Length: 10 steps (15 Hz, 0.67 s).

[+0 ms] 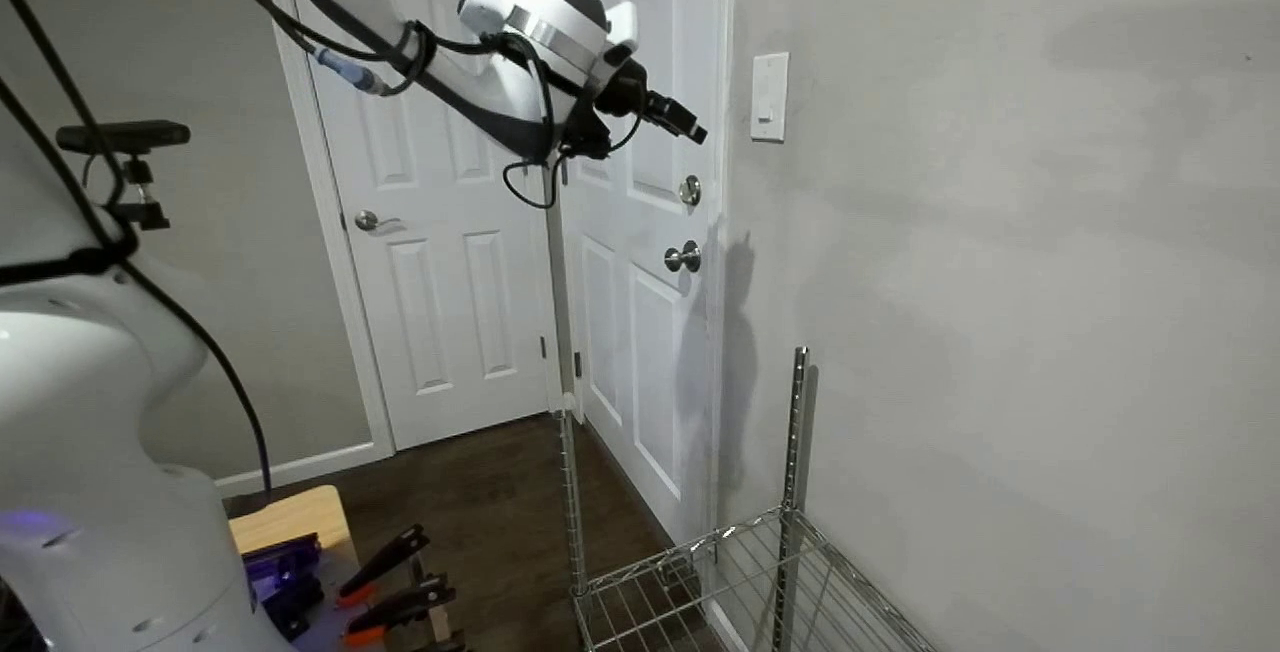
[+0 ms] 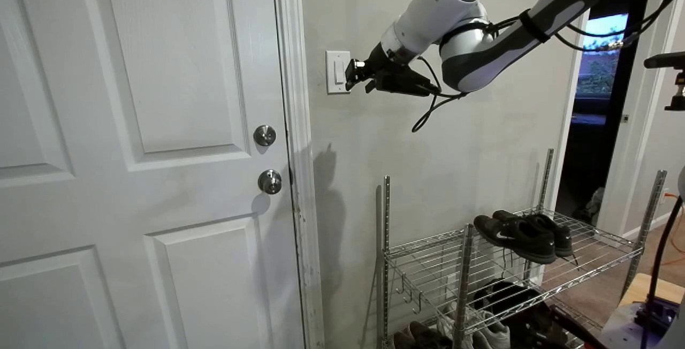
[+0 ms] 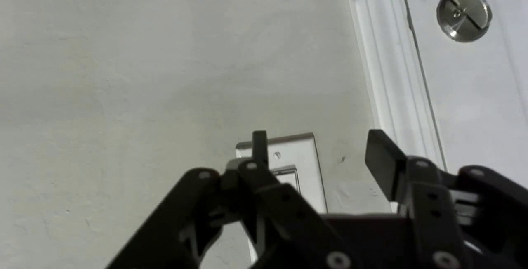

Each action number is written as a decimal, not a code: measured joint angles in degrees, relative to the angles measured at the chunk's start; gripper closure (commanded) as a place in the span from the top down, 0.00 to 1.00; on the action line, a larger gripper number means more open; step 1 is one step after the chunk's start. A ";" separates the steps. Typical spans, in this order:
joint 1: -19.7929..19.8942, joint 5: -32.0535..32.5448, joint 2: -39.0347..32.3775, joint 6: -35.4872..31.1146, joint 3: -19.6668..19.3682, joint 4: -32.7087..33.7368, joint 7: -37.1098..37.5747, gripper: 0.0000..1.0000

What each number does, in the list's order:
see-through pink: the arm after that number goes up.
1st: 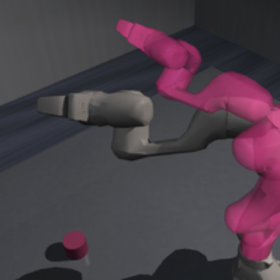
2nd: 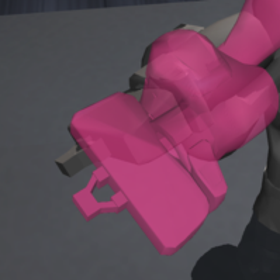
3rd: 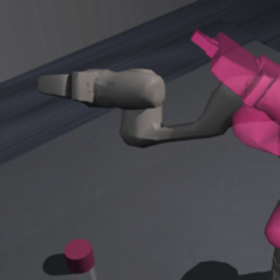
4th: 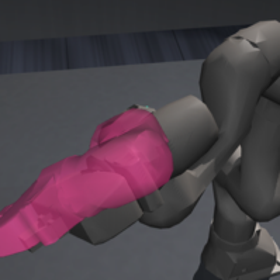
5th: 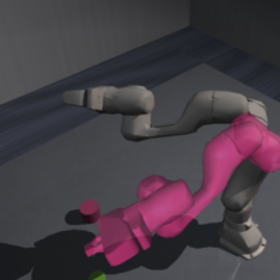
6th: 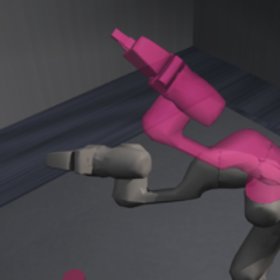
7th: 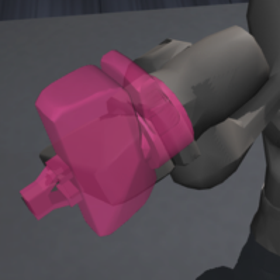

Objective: Flip the light switch on the wall

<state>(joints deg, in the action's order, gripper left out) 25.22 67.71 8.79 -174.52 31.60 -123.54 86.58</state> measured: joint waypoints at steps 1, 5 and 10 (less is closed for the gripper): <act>0.59 2.94 -0.01 0.03 0.55 0.81 2.74 0.26; 1.53 12.98 -0.85 1.54 2.44 3.23 11.47 0.02; 1.37 25.95 -5.71 8.23 5.39 8.42 20.49 0.02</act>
<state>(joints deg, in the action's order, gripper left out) 26.59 93.66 3.08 -166.29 36.99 -115.12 107.07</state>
